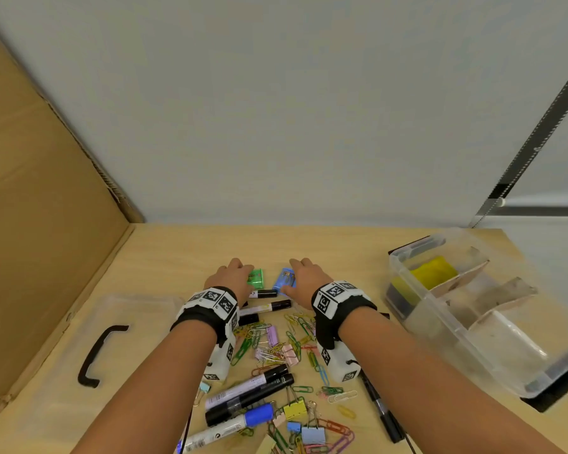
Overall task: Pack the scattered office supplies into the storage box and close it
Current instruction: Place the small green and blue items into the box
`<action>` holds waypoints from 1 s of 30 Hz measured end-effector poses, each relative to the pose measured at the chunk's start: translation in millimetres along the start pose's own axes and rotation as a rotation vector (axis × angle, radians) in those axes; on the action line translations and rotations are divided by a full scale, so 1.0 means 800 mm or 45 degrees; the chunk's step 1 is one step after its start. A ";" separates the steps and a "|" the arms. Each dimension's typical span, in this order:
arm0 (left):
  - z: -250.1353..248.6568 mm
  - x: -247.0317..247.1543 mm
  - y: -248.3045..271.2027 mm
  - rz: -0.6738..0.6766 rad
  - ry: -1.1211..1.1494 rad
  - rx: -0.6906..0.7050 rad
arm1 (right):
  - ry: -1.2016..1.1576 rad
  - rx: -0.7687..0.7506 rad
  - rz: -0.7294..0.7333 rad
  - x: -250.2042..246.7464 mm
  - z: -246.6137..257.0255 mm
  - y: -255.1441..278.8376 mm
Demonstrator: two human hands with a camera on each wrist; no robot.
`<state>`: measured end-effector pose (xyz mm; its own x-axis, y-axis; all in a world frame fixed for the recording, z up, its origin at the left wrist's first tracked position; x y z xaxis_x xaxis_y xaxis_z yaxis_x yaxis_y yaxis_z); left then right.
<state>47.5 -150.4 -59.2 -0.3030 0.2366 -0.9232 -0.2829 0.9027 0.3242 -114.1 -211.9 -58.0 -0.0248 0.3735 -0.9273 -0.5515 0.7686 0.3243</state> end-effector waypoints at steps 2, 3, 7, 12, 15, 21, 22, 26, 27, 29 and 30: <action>0.002 0.002 -0.005 0.019 -0.004 0.016 | 0.055 -0.007 0.026 0.005 0.004 -0.007; 0.003 0.003 -0.008 0.029 -0.010 0.024 | 0.068 -0.007 0.025 0.007 0.005 -0.011; 0.001 0.001 -0.014 0.055 0.016 0.022 | 0.019 0.016 0.013 0.009 0.003 -0.019; -0.002 0.000 -0.016 0.034 0.061 0.005 | -0.120 0.120 0.099 -0.005 -0.001 -0.008; 0.002 -0.001 -0.012 0.044 0.131 -0.039 | -0.432 0.158 0.031 -0.035 -0.010 0.015; 0.014 -0.007 0.016 -0.073 0.365 -0.037 | -0.609 0.099 -0.331 -0.137 -0.051 0.108; 0.013 -0.009 0.022 -0.098 0.404 -0.015 | -0.556 0.142 -0.372 -0.146 -0.066 0.119; -0.004 -0.013 0.046 -0.165 0.523 0.083 | -0.350 0.402 -0.412 -0.166 -0.131 0.151; -0.009 -0.013 0.051 -0.178 0.542 0.104 | -0.287 0.471 -0.388 -0.169 -0.146 0.157; -0.020 -0.011 0.060 -0.194 0.574 0.150 | -0.159 0.582 -0.292 -0.171 -0.165 0.168; -0.026 -0.010 0.065 -0.202 0.584 0.174 | -0.100 0.628 -0.217 -0.169 -0.172 0.169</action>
<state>16.5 -112.9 -31.1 -0.6434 -0.0617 -0.7630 -0.2452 0.9608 0.1291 -300.0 -229.8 85.4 0.1040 0.2447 -0.9640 -0.0840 0.9679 0.2367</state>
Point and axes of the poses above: each hand's wrist, its own y-axis away from the middle knuckle, its own x-axis out of the palm, z = x × y, the point moved 2 cm from there along -y, towards the middle knuckle, and after that the axes turned 9 degrees about y, right-handed, at the moved point
